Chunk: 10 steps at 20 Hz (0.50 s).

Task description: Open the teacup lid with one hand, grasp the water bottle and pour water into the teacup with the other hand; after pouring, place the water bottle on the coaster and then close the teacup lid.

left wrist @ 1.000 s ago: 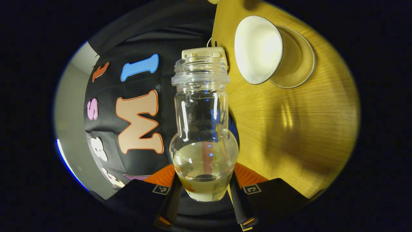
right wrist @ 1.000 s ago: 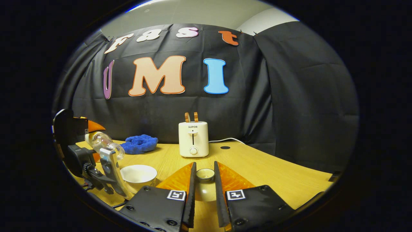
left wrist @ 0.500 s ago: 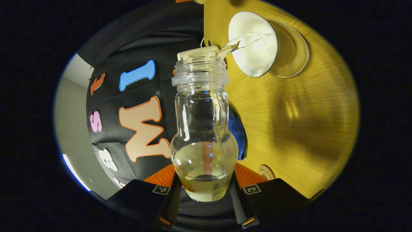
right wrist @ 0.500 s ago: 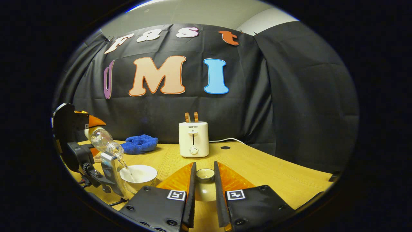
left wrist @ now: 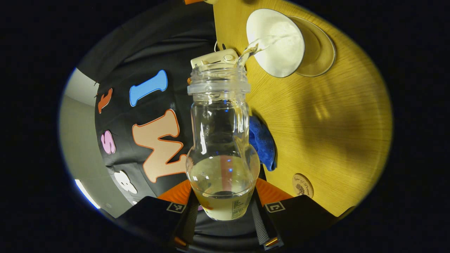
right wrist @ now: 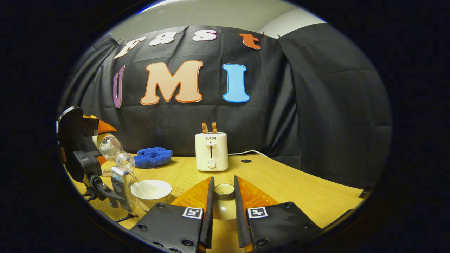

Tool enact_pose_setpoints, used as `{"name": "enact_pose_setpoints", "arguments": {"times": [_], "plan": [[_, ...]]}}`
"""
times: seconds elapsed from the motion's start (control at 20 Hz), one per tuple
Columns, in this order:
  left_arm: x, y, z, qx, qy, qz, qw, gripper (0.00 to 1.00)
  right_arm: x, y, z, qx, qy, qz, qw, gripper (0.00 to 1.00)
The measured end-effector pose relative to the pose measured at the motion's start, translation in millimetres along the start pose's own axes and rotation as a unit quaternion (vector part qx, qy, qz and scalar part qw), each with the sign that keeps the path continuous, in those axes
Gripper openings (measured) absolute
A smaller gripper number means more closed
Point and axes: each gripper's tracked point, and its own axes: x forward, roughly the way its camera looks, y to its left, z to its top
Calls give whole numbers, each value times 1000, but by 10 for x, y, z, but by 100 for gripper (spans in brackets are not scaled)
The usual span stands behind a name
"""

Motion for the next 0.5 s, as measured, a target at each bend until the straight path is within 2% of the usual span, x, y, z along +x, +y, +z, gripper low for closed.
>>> {"name": "enact_pose_setpoints", "arguments": {"times": [0.5], "plan": [[33, 355, -28, 41, -3, 32, 999, 65, 7, -3, 11, 0, 0, -2, 1000, 31]]}}
